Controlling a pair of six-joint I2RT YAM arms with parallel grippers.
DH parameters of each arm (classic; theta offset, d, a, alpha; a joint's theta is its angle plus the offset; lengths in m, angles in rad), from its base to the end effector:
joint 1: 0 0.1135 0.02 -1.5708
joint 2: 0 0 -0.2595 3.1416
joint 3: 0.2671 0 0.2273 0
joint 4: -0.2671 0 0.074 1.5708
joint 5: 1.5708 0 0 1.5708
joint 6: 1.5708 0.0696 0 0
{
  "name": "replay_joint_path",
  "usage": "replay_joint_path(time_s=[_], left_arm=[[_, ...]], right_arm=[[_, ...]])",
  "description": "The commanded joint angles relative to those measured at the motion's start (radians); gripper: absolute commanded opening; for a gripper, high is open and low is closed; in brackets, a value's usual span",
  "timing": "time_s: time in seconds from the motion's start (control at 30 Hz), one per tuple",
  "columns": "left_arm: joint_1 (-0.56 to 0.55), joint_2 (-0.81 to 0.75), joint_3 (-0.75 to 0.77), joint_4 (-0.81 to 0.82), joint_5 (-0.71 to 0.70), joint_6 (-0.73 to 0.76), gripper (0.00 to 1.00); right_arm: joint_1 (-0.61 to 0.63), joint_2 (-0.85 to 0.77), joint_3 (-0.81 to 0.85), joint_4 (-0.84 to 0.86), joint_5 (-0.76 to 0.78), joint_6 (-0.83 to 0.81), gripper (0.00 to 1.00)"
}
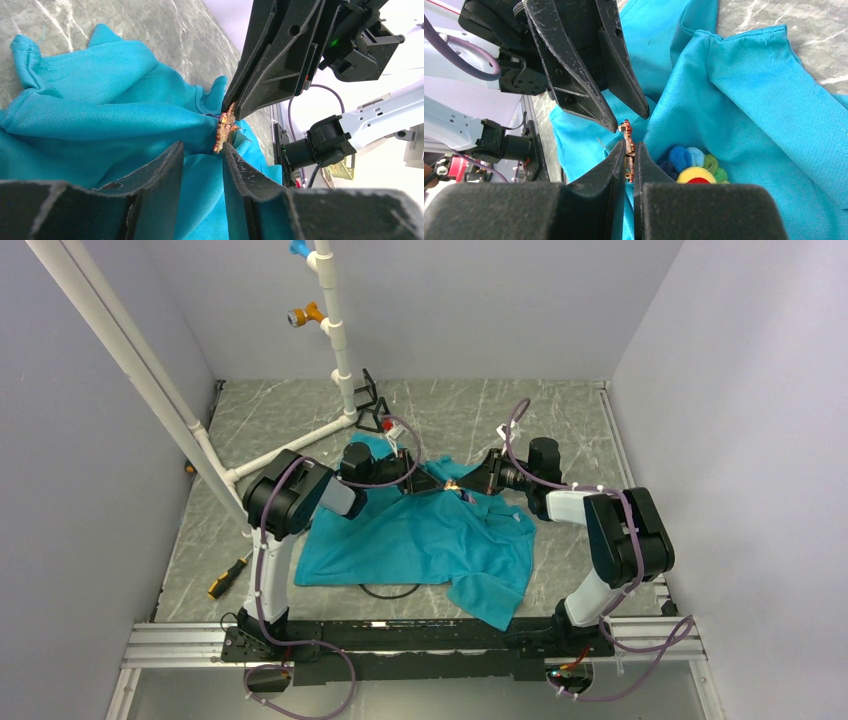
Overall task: Remove the brooch from the garment
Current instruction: Remove the brooch from the clothes.
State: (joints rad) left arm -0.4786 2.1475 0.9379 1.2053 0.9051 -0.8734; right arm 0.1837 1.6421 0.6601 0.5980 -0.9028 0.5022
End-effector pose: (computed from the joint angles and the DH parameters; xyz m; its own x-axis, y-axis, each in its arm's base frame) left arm 0.3406 -0.2384 0.1466 -0.7556 -0.1413 -0.6396 0.6281 0.1210 -0.7687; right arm 0.3034 0.1119 0.1795 -0.7218 0.1692 -0.6711 -0.5492 0.4502 0.7041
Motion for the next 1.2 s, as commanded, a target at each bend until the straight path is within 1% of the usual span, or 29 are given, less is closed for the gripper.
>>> replay_joint_path(time_s=[0.0,0.17,0.27,0.43,0.5,0.53,0.57,0.63,0.77,0.87,0.97,1.17], left_arm=[[-0.012,-0.014,0.03,0.039,0.03,0.014,0.39],[-0.021,-0.013,0.038,0.048,0.034,0.006,0.34],[-0.022,-0.013,0.037,0.058,0.038,0.001,0.27],[-0.019,-0.026,0.021,0.083,0.042,-0.003,0.11],[-0.012,-0.033,0.014,0.098,0.043,-0.012,0.02],[-0.009,-0.038,0.013,0.102,0.044,-0.014,0.0],[-0.005,-0.044,0.011,0.099,0.044,-0.014,0.0],[0.006,-0.057,0.005,0.089,0.043,-0.006,0.0],[0.024,-0.082,-0.01,0.072,0.047,0.011,0.0],[0.034,-0.102,-0.024,0.056,0.045,0.031,0.0],[0.041,-0.111,-0.031,0.045,0.05,0.04,0.0],[0.054,-0.139,-0.046,0.01,0.052,0.07,0.0]], right_arm=[[0.0,0.004,0.026,0.092,-0.05,0.023,0.0],[0.005,0.013,0.029,0.115,-0.066,0.042,0.0],[0.007,0.02,0.034,0.123,-0.074,0.052,0.0],[0.013,0.028,0.043,0.123,-0.077,0.055,0.0],[0.014,0.032,0.048,0.123,-0.08,0.055,0.0],[0.014,0.034,0.05,0.121,-0.081,0.055,0.0],[0.013,0.035,0.054,0.118,-0.083,0.053,0.0],[0.014,0.037,0.056,0.108,-0.084,0.048,0.09],[0.014,0.035,0.06,0.085,-0.078,0.035,0.23],[0.014,0.033,0.069,0.064,-0.073,0.028,0.3],[0.014,0.027,0.079,0.036,-0.073,0.013,0.33],[0.01,0.007,0.092,-0.009,-0.074,-0.026,0.41]])
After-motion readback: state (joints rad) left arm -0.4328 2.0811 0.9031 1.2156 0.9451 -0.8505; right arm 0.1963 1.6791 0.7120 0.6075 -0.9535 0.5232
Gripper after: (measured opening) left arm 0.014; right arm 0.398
